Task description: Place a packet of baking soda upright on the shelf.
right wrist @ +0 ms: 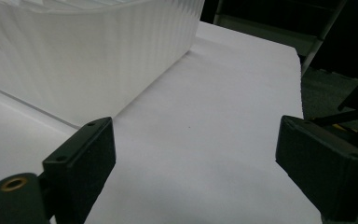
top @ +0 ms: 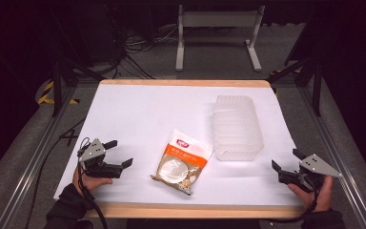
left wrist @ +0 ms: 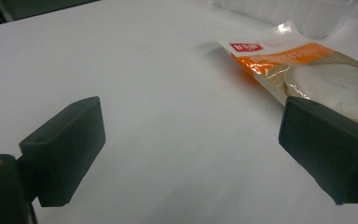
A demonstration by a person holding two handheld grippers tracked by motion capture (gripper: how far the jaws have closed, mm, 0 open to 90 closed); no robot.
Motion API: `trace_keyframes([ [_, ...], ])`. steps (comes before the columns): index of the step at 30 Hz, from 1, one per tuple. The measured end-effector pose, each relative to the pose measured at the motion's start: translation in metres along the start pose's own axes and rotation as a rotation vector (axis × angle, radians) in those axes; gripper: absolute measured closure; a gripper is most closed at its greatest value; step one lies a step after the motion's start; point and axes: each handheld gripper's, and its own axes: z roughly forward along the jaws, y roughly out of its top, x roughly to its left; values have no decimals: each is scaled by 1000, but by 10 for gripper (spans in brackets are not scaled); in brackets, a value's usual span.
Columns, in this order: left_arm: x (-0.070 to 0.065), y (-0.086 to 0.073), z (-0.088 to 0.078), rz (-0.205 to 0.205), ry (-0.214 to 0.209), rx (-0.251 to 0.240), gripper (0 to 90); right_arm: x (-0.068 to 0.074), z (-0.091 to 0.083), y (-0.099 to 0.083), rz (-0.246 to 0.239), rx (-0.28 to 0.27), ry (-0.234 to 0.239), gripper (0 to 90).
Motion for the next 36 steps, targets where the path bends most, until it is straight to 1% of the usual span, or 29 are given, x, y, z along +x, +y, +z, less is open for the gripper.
trace_keyframes([
  [1,0,0,0,14,10,6,82,0,0,0,0,0,2,122],
  [2,0,0,0,14,10,6,89,0,-1,0,-5,-5,8,127],
  [3,-1,0,0,23,15,8,91,1,-1,0,-9,-10,5,129],
  [4,-1,1,0,21,16,3,91,1,-2,1,-9,-11,0,131],
  [5,-1,1,0,20,19,4,89,0,-3,1,-11,-15,6,135],
  [7,-1,1,0,27,16,12,85,0,-5,4,-3,-28,-3,137],
  [9,-1,3,2,34,17,19,81,-1,-8,7,8,-39,0,126],
  [11,-1,4,4,27,-1,23,79,0,-9,11,14,-49,-6,119],
  [14,0,7,10,22,-18,44,79,2,-10,12,7,-39,-12,110],
  [15,0,8,13,24,-29,59,75,3,-10,12,1,-32,-16,110],
  [17,-1,8,19,10,-42,84,71,5,-8,12,-4,-26,-22,110],
  [18,-1,9,24,13,-62,101,71,5,-7,12,-5,-26,-20,110],
  [19,-1,9,24,13,-62,101,72,6,-6,12,-10,-23,-24,107],
  [20,-2,11,31,12,-68,126,75,7,-5,13,-18,-19,-30,106],
  [21,-2,13,34,14,-78,131,79,8,-5,13,-28,-10,-41,106],
  [22,-2,15,40,-10,-105,133,80,9,-4,13,-35,-4,-56,101],
  [23,-3,17,44,-11,-116,142,80,10,-3,14,-42,-2,-65,99],
  [24,-3,17,44,-11,-116,142,80,10,-3,14,-42,-2,-65,99],
  [25,-5,23,57,-16,-160,165,83,11,-2,13,-45,3,-59,99],
  [26,-5,23,57,-16,-160,165,93,11,-2,13,-47,5,-57,99],
  [27,-7,29,69,-46,-210,162,112,11,-1,12,-44,10,-52,100],
  [29,-9,35,81,-46,-235,175,127,11,-1,12,-46,20,-56,100],
  [30,-9,35,81,-46,-235,175,128,11,0,12,-44,25,-56,100],
  [31,-10,38,89,-55,-266,179,132,11,1,11,-46,27,-53,101],
  [32,-12,41,97,-55,-286,196,132,11,1,11,-46,27,-53,101],
  [33,-14,43,102,-43,-288,201,129,11,1,11,-49,30,-51,100],
  [34,-16,44,109,-40,-298,228,129,12,1,11,-53,31,-51,101],
  [35,-17,45,115,-46,-313,235,119,12,1,11,-57,32,-49,100],
  [36,-17,46,120,-38,-328,240,111,12,1,11,-58,34,-47,100],
])
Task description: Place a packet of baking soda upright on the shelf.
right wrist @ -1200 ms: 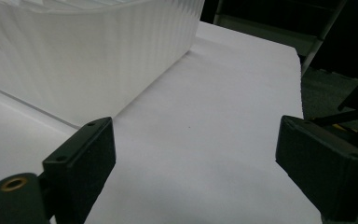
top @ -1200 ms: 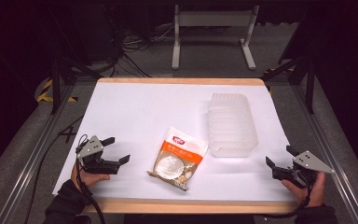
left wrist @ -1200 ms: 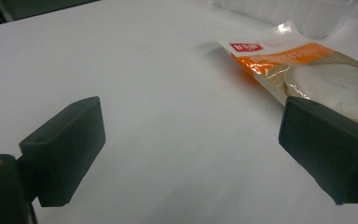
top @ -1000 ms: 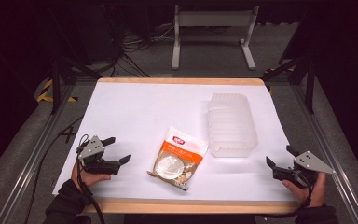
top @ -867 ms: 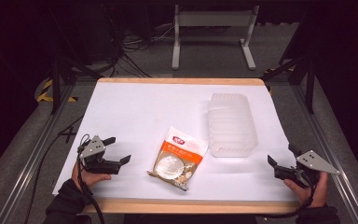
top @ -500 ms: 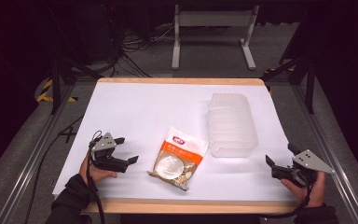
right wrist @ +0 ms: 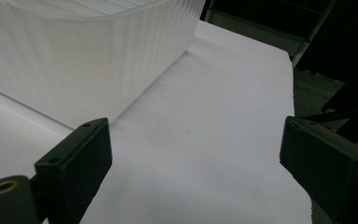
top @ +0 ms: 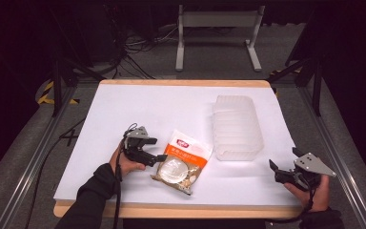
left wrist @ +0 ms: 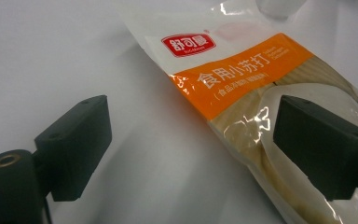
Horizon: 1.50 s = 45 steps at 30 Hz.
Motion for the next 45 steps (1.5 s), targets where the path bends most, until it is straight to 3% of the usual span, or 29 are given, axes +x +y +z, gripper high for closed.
trace_keyframes([
  [5,0,10,15,-12,7,28,114,-1,1,-1,2,11,-8,100],
  [7,0,12,21,-32,-15,33,114,-1,1,-1,2,12,-12,100],
  [8,0,14,22,-24,-12,43,114,-1,1,-1,3,12,-14,101],
  [21,-3,29,43,-43,-51,32,125,-4,0,-1,19,11,-17,101],
  [23,-3,30,44,-28,-49,27,155,-4,-1,-1,18,7,-19,105],
  [26,-1,32,45,-42,-61,28,201,-5,-1,-1,28,2,-23,111],
  [30,3,37,49,-86,-60,38,330,-6,-1,-2,36,6,-14,112],
  [31,3,39,50,-93,-88,39,352,-6,-1,-2,36,7,-13,112],
  [34,3,40,53,-81,-89,53,458,-6,-1,-2,37,11,-10,111],
  [35,4,41,53,-80,-110,60,458,-5,0,-2,34,9,-7,111],
  [37,5,42,55,-76,-113,67,558,-6,0,-2,35,13,-6,111],
  [38,5,42,56,-79,-124,71,650,-6,0,-3,38,14,-3,111],
  [41,5,43,60,-72,-139,81,783,-5,0,-3,32,19,3,111],
  [45,2,45,59,-43,-149,75,894,-5,0,-3,31,21,7,112],
])
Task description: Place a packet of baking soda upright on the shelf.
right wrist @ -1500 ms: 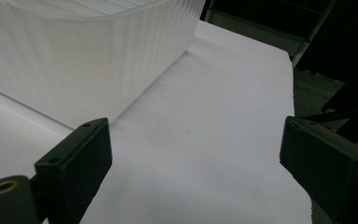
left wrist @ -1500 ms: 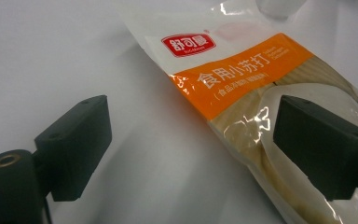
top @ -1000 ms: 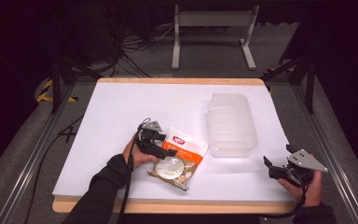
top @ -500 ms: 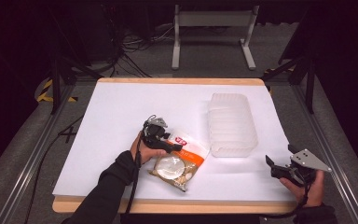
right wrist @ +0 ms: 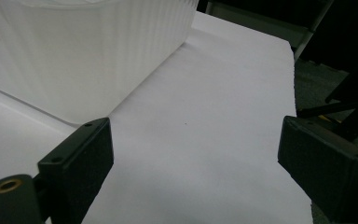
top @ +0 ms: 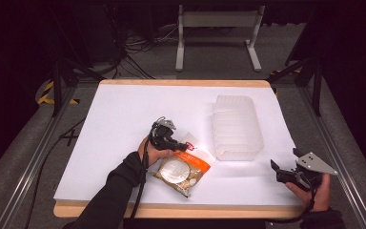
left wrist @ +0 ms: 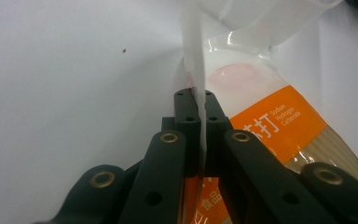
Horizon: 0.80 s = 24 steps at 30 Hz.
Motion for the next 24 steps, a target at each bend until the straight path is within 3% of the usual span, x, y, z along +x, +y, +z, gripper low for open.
trace_keyframes([
  [6,-12,3,-14,31,21,-60,897,-1,0,-1,5,5,-3,112],
  [10,-27,5,-33,68,40,-112,898,-2,-1,0,8,1,-3,114],
  [14,-45,6,-51,112,68,-161,898,0,-2,2,-24,1,-9,114],
  [16,-54,5,-62,125,61,-199,898,1,-2,2,-29,3,-6,114],
  [18,-65,7,-76,149,80,-249,898,1,-2,2,-30,7,-8,114],
  [24,-80,7,-98,186,124,-325,898,-2,-3,1,-11,-2,-21,113],
])
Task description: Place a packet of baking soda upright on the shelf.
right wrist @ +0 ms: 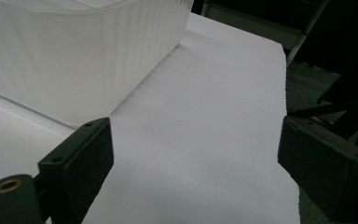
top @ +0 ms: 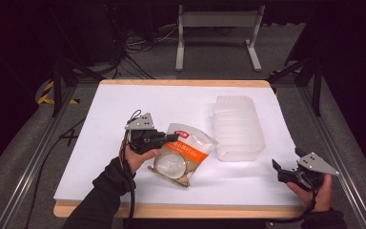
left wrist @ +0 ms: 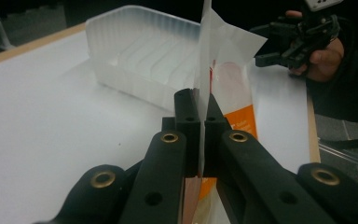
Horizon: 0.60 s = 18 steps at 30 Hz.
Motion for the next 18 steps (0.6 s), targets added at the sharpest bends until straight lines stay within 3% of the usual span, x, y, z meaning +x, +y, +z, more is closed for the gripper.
trace_keyframes([
  [2,-5,2,-4,43,39,-2,898,0,0,0,3,-2,0,113],
  [9,-23,16,-6,121,44,-47,898,2,2,0,-8,6,29,116],
  [18,-18,24,-1,118,69,-98,898,1,-1,1,-5,-13,42,107],
])
